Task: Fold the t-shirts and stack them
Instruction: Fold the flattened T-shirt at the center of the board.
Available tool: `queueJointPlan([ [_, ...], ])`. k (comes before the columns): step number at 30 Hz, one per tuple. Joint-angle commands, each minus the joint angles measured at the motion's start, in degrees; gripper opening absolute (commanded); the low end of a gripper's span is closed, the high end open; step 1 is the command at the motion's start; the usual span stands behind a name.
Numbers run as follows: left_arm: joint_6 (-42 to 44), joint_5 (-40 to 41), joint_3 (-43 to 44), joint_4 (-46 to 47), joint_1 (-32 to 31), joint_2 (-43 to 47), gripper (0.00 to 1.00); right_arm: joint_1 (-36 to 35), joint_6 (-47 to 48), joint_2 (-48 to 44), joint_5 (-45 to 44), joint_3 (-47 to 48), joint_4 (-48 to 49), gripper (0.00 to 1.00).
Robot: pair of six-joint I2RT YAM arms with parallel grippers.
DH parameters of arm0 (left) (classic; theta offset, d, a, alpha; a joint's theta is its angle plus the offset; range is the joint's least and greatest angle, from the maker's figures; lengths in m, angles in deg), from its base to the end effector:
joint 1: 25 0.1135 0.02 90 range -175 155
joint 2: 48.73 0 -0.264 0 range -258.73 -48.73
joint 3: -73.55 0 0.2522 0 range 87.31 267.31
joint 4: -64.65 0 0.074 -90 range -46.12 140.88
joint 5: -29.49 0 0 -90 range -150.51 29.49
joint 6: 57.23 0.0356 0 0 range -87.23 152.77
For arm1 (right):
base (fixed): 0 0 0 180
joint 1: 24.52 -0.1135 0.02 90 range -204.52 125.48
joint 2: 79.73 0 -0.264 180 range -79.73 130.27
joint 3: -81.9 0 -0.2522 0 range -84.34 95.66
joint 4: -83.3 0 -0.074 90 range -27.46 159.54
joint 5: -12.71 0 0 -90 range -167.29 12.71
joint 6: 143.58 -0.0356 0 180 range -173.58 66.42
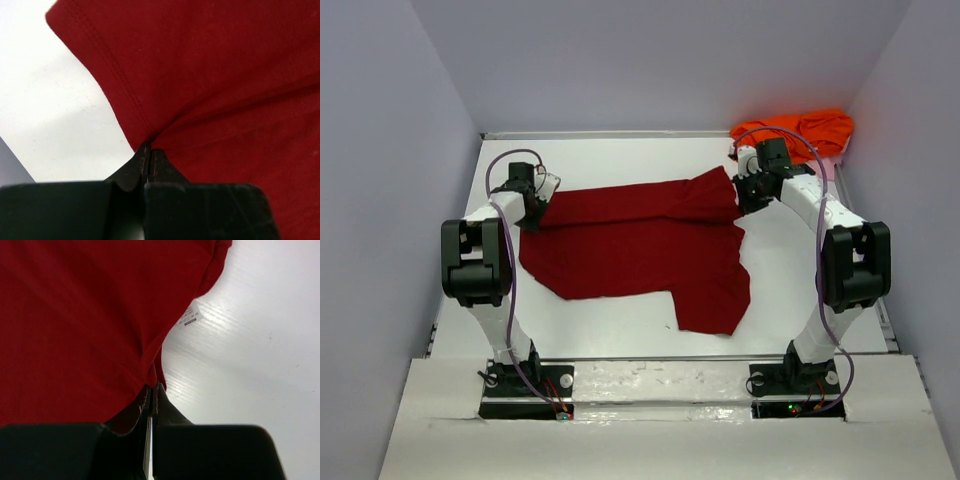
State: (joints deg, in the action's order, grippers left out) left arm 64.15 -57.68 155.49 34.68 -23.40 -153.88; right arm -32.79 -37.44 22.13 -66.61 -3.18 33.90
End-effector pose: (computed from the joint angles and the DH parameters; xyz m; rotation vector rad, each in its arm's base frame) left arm 0.3862 0.0125 0.1812 0.6282 2.4434 0.2981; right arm 0.3801 0.0619 0.2507 -0.6066 2.4652 0.1840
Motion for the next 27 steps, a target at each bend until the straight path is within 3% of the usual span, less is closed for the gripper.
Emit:
queueJointPlan([
  [1,1.6,0.8,2.9,-5.7,0.4,-0.3,0.0,0.4,0.1,-0.8,1.7,-1.7,0.7,0.0],
  [7,1.1,-0.1,3.3,-5.5,0.4,1.3,0.01,0.4,-0.1,1.2,3.2,-6.0,0.7,0.0],
  [9,0.9,-0.9,3.5,-5.2,0.5,2.0,0.19,0.4,-0.1,1.9,3.2,-6.9,0.7,0.01],
  [11,0.7,-1.0,4.0,-4.7,0.5,2.9,0.38,0.4,0.0,1.9,3.6,-7.2,0.7,0.15],
  [12,0.5,-0.9,4.1,-4.5,0.6,3.2,0.53,0.4,-0.1,1.8,3.7,-7.3,0.7,0.23],
  [13,0.4,-1.2,4.7,-4.1,0.9,4.0,0.62,0.4,-0.1,1.2,3.6,-7.3,0.4,0.4],
  [17,-0.4,-2.0,7.3,-3.8,1.5,6.3,0.7,0.4,-0.3,-1.1,2.9,-5.4,-0.1,0.59],
  [22,-2.3,-2.6,11.5,-3.0,1.8,8.6,0.71,0.4,-0.8,-2.6,2.5,-0.5,-0.7,0.61],
  [27,-6.0,-5.5,13.5,0.8,2.0,6.2,0.71,0.4,-2.3,1.8,2.9,8.0,-1.3,0.61],
])
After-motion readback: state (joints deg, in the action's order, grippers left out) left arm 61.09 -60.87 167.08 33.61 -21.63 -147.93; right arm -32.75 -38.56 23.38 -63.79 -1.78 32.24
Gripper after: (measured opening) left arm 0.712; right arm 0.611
